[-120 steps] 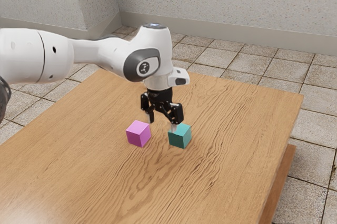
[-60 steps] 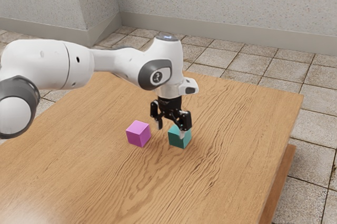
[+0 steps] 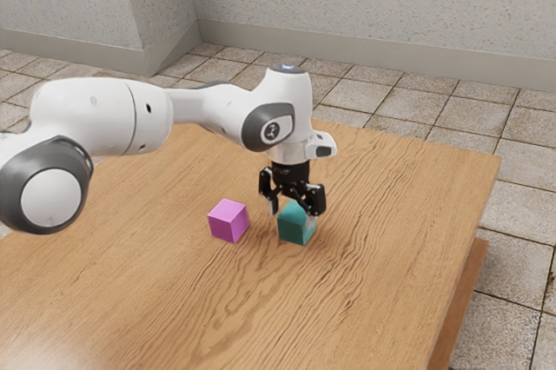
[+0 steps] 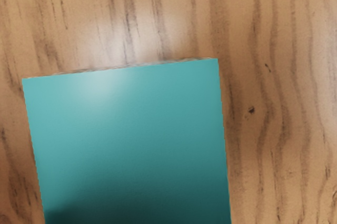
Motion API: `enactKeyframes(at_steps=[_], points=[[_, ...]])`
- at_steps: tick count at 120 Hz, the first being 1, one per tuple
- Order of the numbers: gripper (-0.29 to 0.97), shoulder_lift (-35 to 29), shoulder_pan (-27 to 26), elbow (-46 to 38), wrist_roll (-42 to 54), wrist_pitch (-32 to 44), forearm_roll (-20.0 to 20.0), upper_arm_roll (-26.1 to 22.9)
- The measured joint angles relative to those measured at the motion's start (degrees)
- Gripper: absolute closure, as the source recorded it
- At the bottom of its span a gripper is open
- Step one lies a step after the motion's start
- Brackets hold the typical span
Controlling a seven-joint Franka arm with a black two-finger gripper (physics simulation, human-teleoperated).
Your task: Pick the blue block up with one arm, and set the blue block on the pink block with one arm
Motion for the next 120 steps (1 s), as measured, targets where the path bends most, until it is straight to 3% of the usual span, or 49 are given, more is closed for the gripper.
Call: enactKeyframes(at_steps=[62, 97, 120], points=[[0.0, 5.6, 0.0, 6.3, -0.2, -1.9, 0.8, 0.0], [0.25, 7.2, 0.0, 8.0, -0.2, -3.1, 1.0, -0.4], [0.31, 6.9, 0.0, 8.6, -0.2, -4.5, 2.0, -0.6]])
